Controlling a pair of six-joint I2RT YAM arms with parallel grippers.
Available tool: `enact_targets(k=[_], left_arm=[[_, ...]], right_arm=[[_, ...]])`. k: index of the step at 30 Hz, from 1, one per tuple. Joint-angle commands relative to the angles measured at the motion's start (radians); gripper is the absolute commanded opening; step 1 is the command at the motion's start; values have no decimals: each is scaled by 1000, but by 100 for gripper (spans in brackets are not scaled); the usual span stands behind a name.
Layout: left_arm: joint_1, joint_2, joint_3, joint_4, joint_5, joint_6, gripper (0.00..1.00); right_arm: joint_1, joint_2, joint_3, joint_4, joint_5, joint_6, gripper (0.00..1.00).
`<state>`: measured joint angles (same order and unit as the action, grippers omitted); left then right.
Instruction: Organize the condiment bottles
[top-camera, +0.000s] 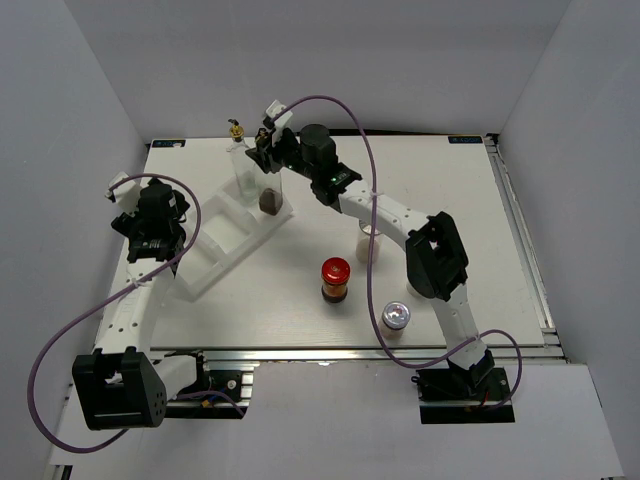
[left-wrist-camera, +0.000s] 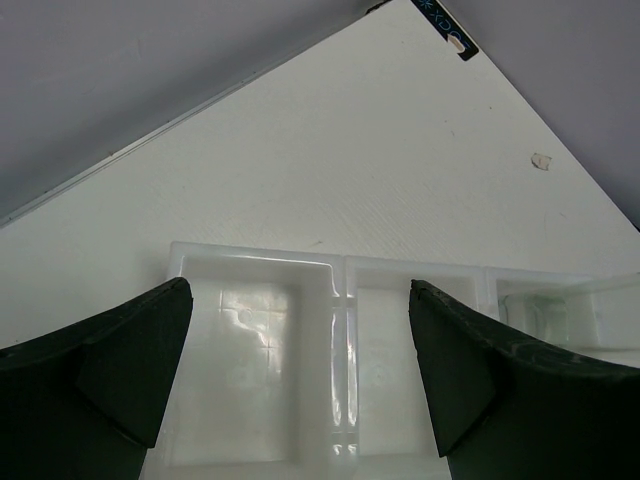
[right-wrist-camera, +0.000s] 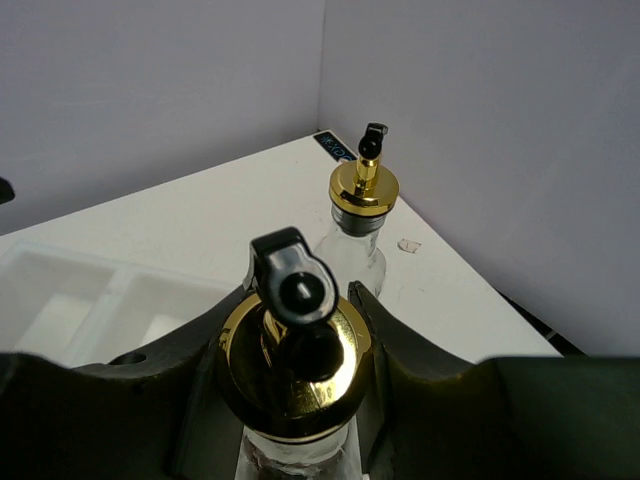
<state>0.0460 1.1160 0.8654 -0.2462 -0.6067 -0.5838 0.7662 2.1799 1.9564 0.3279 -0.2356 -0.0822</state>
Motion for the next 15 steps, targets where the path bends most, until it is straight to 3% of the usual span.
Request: enact_targets(k=[1,15], left_arm=[[3,-38,-8,12,-24,7,98],[3,-39,-16,15,-33,6,98]], right_arm=[[25,-11,79,232,145,1,0],[96,77,59,356,452,-7,0]])
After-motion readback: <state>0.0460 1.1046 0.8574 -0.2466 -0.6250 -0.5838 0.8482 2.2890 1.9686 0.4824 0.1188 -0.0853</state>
